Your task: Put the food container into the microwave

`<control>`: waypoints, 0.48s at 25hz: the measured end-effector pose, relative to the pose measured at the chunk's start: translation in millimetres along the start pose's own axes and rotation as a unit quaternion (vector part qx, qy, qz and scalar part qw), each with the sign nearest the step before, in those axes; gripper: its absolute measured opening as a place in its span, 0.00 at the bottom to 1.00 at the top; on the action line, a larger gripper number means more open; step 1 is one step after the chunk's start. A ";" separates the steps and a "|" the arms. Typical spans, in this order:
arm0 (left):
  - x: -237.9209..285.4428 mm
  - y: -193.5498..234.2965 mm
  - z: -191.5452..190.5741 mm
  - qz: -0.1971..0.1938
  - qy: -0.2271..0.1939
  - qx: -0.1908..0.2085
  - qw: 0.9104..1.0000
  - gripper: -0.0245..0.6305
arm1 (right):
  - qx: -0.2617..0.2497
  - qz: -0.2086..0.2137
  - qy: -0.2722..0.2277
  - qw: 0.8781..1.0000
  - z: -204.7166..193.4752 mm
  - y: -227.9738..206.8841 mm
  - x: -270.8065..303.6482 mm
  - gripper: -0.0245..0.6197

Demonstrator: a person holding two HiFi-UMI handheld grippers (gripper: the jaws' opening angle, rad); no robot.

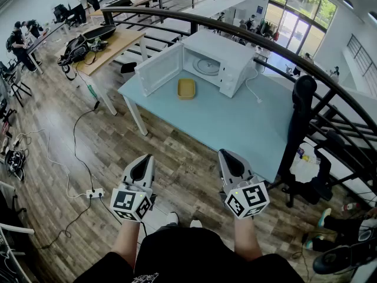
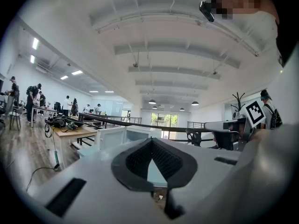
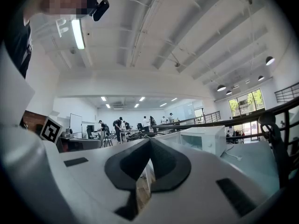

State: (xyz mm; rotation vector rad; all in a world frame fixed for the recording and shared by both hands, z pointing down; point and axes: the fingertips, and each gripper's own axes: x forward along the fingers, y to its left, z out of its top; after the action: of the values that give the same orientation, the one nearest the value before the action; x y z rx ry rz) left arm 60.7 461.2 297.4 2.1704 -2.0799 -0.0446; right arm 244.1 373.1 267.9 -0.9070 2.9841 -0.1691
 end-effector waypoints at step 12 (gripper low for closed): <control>12.8 28.0 5.6 -0.009 0.000 0.000 1.000 0.05 | 0.020 -0.017 -0.003 1.000 -2.5 3.1 14.3 0.05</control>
State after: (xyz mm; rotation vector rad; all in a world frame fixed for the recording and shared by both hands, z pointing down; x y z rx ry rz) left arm 32.8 446.9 296.1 2.1903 -2.0607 -0.0460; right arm 230.4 368.0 270.3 -0.9516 2.9505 -0.2251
